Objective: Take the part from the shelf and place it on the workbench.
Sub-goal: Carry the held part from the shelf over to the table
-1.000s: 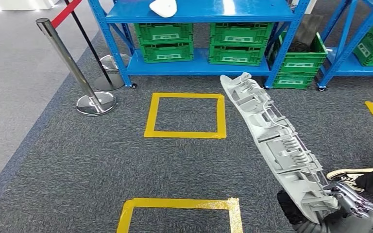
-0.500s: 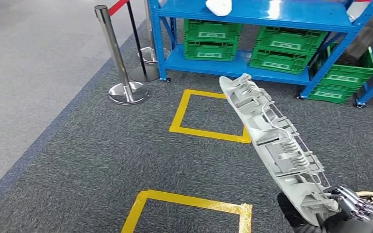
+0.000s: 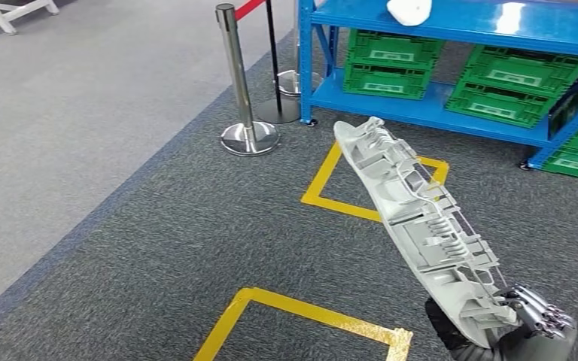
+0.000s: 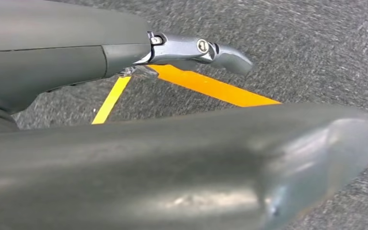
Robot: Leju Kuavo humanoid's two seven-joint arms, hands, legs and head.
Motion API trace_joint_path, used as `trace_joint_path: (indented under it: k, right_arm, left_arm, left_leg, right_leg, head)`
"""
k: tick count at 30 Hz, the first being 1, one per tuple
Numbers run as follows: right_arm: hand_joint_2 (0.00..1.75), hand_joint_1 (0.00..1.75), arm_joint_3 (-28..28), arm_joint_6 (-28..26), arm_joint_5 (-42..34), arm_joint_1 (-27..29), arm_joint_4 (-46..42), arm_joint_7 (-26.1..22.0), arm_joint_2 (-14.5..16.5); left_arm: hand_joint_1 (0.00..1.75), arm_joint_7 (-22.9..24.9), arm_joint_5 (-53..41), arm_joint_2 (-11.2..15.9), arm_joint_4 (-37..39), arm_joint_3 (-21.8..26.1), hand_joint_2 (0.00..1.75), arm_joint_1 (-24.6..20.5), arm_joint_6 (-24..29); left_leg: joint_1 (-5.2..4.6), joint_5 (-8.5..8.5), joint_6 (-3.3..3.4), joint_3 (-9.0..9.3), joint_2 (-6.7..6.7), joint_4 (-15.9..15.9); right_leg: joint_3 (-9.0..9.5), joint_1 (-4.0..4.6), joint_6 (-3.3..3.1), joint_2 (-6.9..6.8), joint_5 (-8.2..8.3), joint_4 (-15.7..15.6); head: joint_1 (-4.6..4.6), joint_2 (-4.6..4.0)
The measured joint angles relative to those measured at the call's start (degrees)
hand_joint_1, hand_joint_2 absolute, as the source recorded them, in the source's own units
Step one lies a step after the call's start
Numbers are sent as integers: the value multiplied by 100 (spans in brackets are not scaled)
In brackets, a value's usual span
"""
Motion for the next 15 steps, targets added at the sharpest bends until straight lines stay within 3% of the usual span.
trace_joint_path:
  k: [1,2,3,4,5,7,8,10,12,14,15]
  right_arm:
    - [175,175,-1,0,4,2,2,1,-1]
    - [175,175,-1,0,8,2,3,2,-1]
    - [175,175,1,0,11,2,4,2,-1]
    - [175,175,2,0,14,1,4,2,-1]
    - [175,175,2,0,15,1,3,2,-1]
    - [175,175,2,0,15,2,2,1,-1]
    - [175,175,3,0,16,2,1,1,-1]
    - [175,175,12,0,24,1,1,1,-3]
    - [175,175,19,0,38,-3,1,1,-9]
    - [175,175,20,0,48,-3,2,-3,-25]
    - [175,175,20,0,50,0,3,-4,-33]
  left_arm:
    - [0,0,-1,-3,0,-1,0,-6,4]
    - [0,0,1,-5,0,-1,0,-4,9]
    - [0,0,4,-6,0,1,0,1,16]
    - [0,0,15,-4,0,4,0,6,23]
    - [0,0,31,-1,0,7,0,6,27]
    - [0,-1,60,9,0,11,0,-12,34]
    - [0,-1,67,13,0,12,0,-21,40]
    - [0,0,69,19,0,15,0,-18,57]
    - [0,0,71,18,0,20,0,-4,74]
    - [0,0,73,22,0,26,0,-15,84]
    - [0,0,74,28,0,31,0,-23,86]
  left_leg:
    - [14,-106,-16,-141,38,313]
    - [24,-106,-22,-191,53,435]
    - [29,3,-18,-127,67,325]
    - [27,192,-1,44,102,1]
    - [9,376,33,267,221,-432]
    - [-59,565,118,597,490,-1096]
    - [-90,568,153,651,570,-1226]
    - [-102,570,203,638,474,-1260]
    - [-68,612,268,652,341,-1318]
    - [-37,651,322,656,204,-1357]
    - [-34,658,334,647,130,-1355]
  right_leg:
    - [-3,7,-6,-91,-6,2]
    - [-2,11,-10,-174,-11,2]
    - [4,15,-10,-251,-17,2]
    - [15,18,-5,-321,-24,1]
    - [30,22,3,-385,-33,0]
    - [50,51,43,-505,-58,3]
    - [58,63,67,-563,-68,1]
    - [88,73,127,-674,-85,-19]
    - [56,61,186,-491,-213,97]
    - [-198,48,210,-121,-554,664]
    - [-387,47,209,-13,-740,1072]
  head:
    - [0,0]
    - [-1,0]
    - [-2,0]
    - [-3,0]
    - [-2,0]
    - [0,0]
    - [2,0]
    - [3,0]
    - [20,0]
    - [63,0]
    - [79,0]
